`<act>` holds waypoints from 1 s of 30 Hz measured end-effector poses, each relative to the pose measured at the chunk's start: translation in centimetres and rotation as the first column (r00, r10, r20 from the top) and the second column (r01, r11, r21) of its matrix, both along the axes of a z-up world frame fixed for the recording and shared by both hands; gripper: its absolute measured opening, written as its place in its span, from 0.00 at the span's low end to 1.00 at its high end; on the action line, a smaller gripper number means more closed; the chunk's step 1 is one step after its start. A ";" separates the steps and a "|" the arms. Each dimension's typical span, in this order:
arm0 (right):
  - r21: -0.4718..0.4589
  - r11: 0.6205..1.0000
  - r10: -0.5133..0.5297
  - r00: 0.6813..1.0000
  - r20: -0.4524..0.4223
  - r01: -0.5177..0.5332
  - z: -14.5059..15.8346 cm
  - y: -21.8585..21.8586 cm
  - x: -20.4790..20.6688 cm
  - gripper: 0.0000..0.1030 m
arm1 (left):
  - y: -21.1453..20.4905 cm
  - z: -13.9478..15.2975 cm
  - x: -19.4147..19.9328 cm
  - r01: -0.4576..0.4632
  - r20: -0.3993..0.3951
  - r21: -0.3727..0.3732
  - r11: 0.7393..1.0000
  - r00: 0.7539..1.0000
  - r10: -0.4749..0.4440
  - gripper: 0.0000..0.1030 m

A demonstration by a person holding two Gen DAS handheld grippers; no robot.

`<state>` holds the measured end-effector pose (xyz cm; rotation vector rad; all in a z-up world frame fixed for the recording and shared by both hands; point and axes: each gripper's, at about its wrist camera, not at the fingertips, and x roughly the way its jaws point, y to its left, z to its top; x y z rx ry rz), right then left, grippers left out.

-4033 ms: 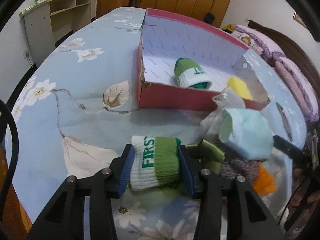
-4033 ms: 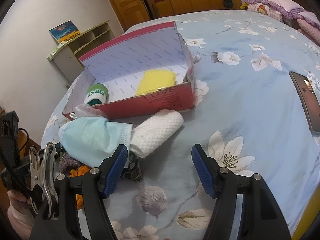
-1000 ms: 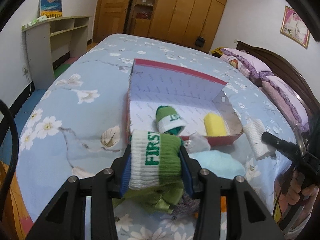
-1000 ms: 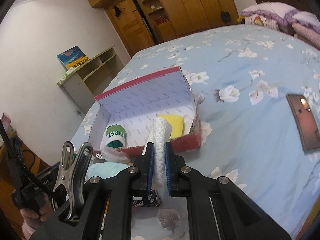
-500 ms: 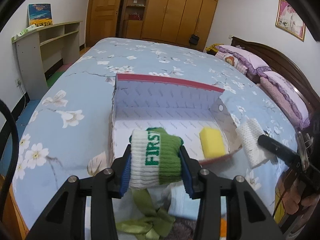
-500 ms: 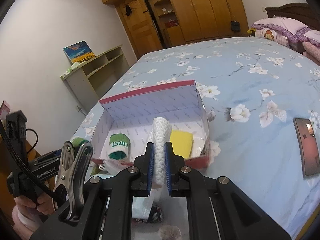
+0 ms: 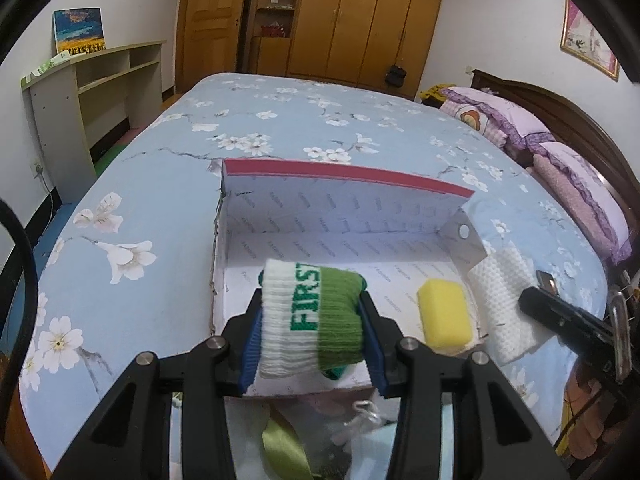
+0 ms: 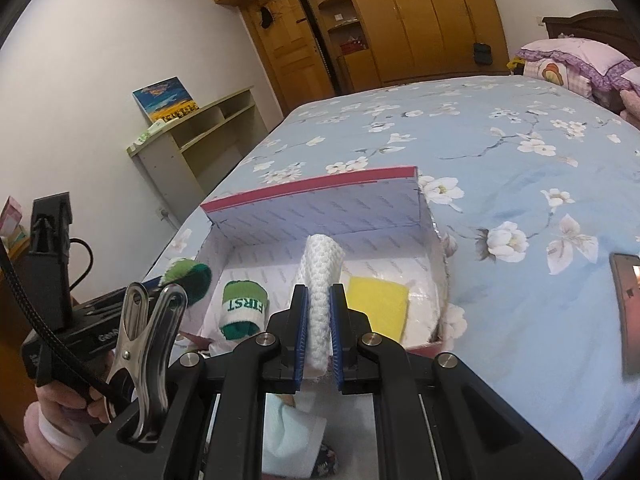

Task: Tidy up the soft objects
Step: 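Place the sock and white towel into the pink box, opening both grippers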

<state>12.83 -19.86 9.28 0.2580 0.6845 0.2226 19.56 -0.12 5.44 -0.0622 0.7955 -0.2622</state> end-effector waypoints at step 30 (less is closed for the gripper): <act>0.016 1.000 0.022 0.996 -0.082 -0.021 -5.1 0.7 3.9 0.12 | -1.8 -3.9 3.6 -0.003 -0.014 0.062 0.998 1.000 0.004 0.49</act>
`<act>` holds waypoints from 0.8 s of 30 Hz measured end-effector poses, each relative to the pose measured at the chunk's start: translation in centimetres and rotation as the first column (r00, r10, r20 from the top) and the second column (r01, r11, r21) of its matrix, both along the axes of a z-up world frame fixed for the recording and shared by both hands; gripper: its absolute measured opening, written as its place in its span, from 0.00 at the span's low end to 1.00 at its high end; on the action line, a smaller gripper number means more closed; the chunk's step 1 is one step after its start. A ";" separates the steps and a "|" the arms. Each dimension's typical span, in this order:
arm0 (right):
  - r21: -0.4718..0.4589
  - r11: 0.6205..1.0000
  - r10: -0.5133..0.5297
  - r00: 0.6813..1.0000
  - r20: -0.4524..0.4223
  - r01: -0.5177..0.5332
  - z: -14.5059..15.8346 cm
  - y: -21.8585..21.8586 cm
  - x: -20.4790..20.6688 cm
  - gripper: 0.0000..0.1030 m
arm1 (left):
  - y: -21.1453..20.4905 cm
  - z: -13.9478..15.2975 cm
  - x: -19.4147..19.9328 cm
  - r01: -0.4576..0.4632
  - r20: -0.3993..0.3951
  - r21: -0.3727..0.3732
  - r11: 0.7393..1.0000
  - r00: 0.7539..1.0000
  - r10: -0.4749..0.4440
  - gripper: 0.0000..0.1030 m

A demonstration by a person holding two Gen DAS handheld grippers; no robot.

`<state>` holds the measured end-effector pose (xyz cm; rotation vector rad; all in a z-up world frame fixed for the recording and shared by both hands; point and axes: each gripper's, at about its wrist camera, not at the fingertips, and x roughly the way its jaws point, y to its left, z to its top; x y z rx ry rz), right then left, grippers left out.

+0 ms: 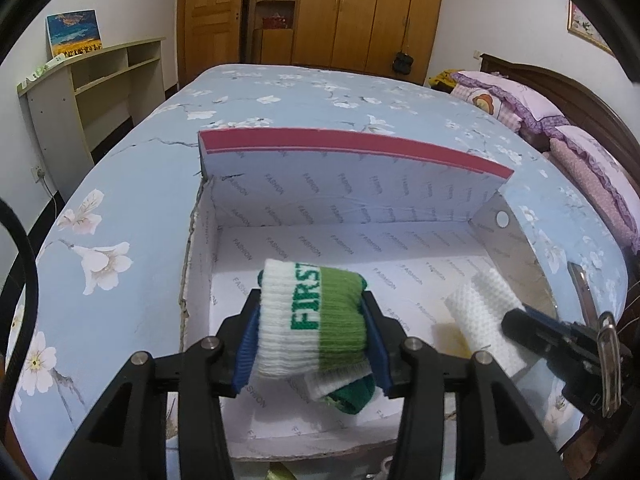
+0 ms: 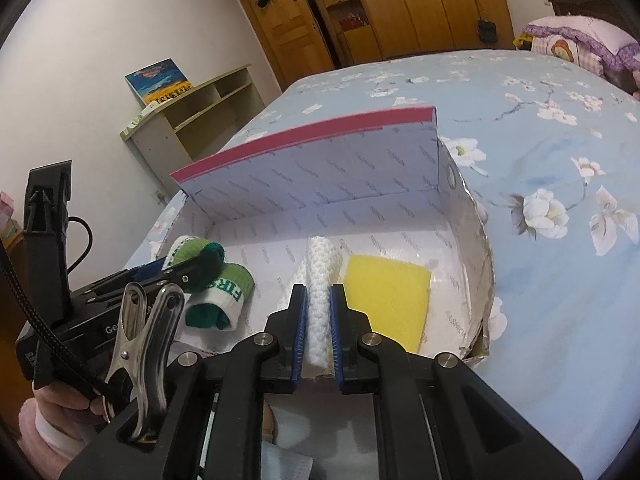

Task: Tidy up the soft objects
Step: 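Place the sock and white towel into the pink box, opening both grippers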

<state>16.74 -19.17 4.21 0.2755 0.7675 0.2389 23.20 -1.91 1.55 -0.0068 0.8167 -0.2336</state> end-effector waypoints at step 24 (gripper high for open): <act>0.028 0.999 -0.018 0.997 0.076 0.016 1.7 -0.4 -2.0 0.42 | 1.2 1.9 -1.6 -0.035 0.010 -0.008 0.999 0.999 0.035 0.63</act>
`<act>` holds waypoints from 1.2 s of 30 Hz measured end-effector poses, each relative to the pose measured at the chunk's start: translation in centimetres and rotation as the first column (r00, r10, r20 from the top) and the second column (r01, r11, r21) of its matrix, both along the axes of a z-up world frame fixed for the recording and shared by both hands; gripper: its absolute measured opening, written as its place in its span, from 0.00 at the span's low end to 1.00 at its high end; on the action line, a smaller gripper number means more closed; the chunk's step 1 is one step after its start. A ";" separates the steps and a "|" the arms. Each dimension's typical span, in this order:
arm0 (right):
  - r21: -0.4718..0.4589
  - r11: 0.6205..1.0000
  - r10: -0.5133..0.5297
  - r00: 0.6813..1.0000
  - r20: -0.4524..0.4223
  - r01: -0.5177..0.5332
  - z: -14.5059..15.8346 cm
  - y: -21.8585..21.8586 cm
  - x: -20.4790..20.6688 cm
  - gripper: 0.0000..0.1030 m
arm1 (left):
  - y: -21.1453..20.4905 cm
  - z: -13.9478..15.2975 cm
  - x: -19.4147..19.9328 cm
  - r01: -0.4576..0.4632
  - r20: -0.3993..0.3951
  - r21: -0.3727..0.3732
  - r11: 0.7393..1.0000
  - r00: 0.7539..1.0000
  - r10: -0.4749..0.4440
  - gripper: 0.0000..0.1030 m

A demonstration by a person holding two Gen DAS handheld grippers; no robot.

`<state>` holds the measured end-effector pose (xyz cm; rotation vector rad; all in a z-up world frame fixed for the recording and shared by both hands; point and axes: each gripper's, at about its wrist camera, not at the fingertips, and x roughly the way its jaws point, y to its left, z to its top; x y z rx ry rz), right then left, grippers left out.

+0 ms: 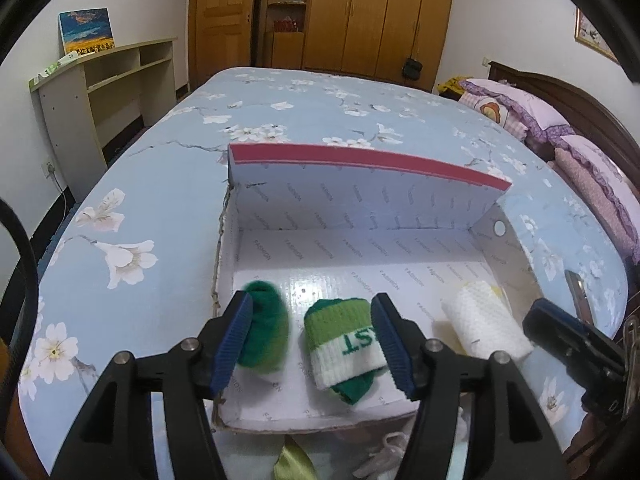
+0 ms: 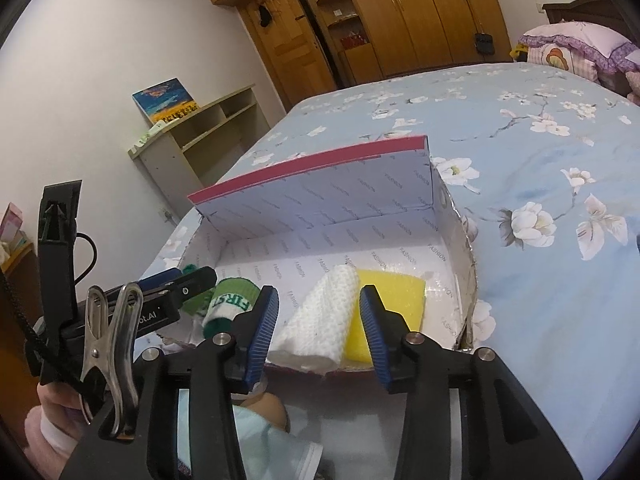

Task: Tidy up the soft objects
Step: 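Place the sock and white towel into the pink box, opening both grippers, then grasp the light-blue face mask with the right gripper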

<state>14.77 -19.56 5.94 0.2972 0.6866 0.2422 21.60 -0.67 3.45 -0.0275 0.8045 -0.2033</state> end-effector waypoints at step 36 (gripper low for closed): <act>-0.159 0.970 0.170 0.979 -0.108 -0.186 -2.2 5.0 -6.1 0.63 | 4.0 -1.3 -10.5 -0.017 -0.088 -0.040 0.999 0.996 0.014 0.63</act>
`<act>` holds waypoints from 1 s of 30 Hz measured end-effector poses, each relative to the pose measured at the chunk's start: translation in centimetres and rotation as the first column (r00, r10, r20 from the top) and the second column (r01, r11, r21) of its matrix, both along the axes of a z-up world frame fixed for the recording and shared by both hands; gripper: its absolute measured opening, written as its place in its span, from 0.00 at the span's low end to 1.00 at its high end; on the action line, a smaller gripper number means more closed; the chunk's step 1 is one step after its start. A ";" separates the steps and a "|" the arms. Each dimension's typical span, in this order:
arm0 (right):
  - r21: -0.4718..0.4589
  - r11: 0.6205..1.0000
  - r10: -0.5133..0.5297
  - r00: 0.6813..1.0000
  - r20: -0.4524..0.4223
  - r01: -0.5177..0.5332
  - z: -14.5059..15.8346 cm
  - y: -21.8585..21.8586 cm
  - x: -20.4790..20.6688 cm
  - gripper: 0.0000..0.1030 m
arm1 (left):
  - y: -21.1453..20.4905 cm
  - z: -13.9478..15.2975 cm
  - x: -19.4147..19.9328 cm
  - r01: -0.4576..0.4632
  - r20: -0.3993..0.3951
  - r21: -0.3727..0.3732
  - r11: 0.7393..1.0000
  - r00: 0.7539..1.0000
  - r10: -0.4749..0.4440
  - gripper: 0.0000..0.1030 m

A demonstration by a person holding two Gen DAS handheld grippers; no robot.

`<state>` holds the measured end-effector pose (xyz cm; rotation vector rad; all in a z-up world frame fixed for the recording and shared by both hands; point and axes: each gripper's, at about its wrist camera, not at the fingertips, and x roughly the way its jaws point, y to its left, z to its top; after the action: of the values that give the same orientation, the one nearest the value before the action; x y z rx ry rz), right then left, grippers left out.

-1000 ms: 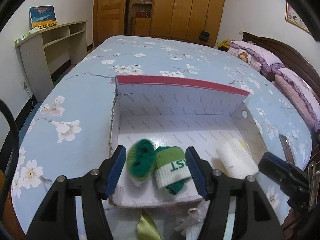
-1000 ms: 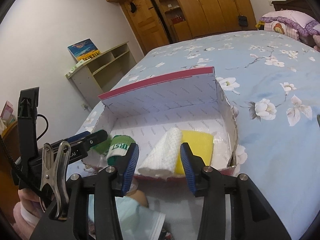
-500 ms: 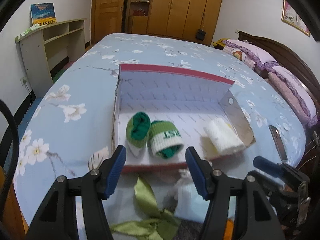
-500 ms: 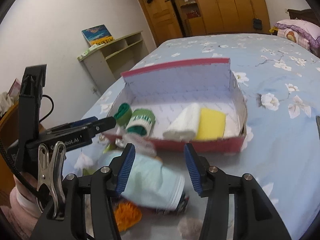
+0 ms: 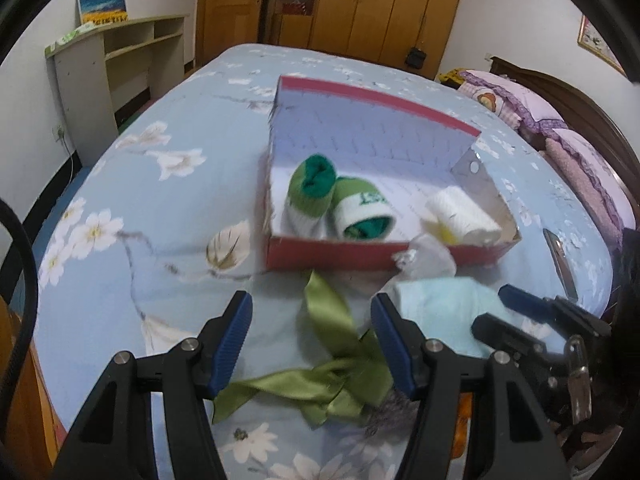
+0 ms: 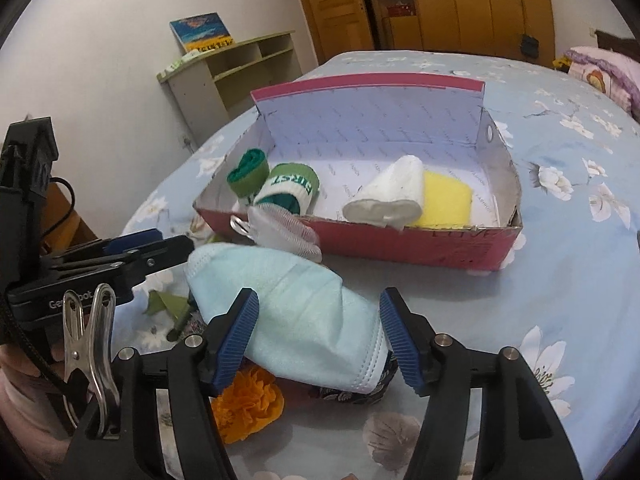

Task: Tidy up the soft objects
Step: 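Grasp the light-blue face mask with the right gripper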

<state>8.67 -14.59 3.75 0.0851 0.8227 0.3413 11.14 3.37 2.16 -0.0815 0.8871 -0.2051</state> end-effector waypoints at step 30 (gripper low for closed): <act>0.130 0.990 -0.069 0.995 0.076 0.059 1.0 -3.5 -2.0 0.19 | -0.7 -3.1 -2.3 0.014 -0.078 0.023 1.000 0.997 -0.012 0.63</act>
<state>6.71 -18.11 4.73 0.2151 0.7163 0.3340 8.87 2.67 -0.91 -0.0618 0.9675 -0.2048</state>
